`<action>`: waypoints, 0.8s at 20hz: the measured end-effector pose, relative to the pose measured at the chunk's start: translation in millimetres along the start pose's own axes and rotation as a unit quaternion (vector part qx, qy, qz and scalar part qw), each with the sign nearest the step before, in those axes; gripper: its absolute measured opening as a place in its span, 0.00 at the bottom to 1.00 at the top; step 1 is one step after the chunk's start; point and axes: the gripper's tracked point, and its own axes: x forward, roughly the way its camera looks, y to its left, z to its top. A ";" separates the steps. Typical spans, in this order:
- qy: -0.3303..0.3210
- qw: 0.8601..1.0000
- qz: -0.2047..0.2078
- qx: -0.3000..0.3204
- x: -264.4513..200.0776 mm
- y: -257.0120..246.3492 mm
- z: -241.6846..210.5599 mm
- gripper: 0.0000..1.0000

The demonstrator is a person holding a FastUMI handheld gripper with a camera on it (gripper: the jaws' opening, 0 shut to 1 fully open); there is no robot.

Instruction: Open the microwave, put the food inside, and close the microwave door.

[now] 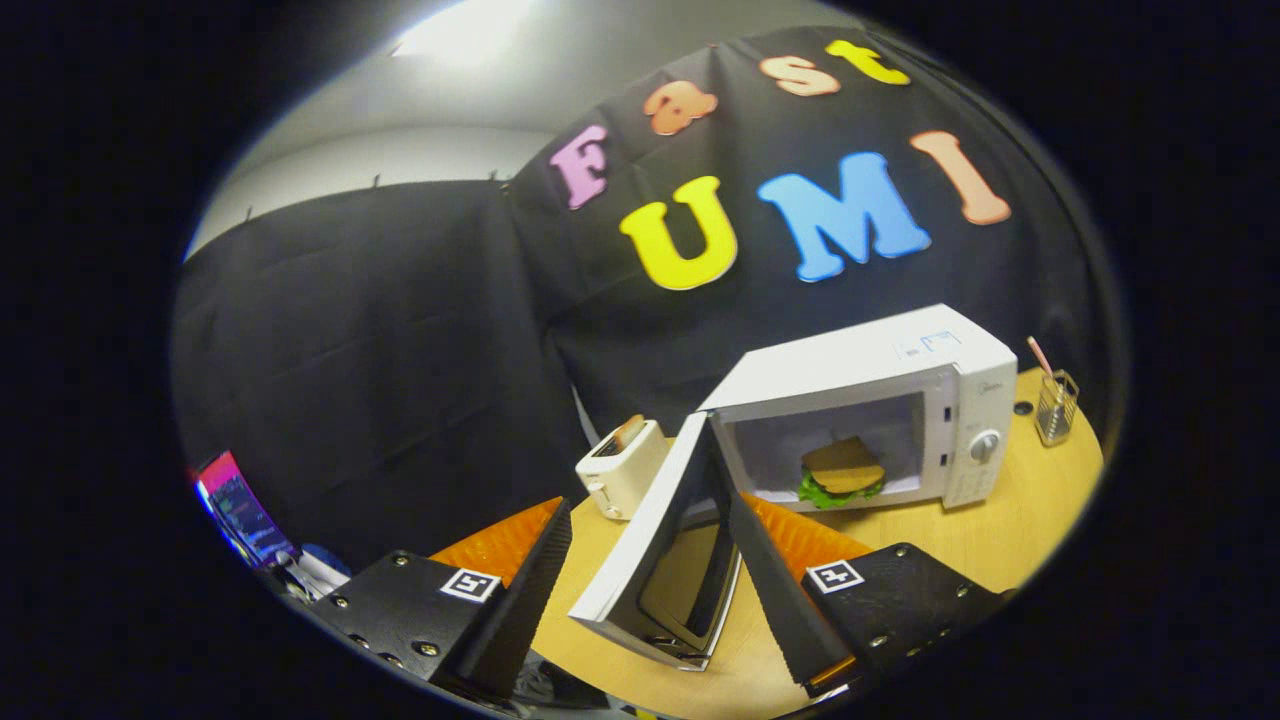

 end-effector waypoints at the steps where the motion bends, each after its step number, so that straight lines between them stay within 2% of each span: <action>1: 0.005 1.000 0.021 -0.013 3.4 18.2 -4.7 0.96; 5: 0.047 0.994 0.093 -0.041 10.9 74.2 -50.8 0.95; 9: 0.085 0.986 0.129 -0.060 20.0 104.1 -91.9 0.92; 10: 0.093 0.985 0.130 -0.064 22.9 107.0 -100.8 0.88; 11: 0.103 0.983 0.132 -0.070 24.8 109.4 -113.5 0.80; 12: 0.110 0.983 0.124 -0.077 29.2 107.4 -121.9 0.77; 13: 0.118 0.983 0.120 -0.078 32.3 104.3 -129.4 0.54; 14: 0.129 0.982 0.115 -0.077 36.4 102.6 -141.4 0.45; 15: 0.134 0.984 0.091 -0.079 41.8 91.9 -147.3 0.27; 16: 0.130 0.986 0.062 -0.081 45.1 78.3 -148.6 0.17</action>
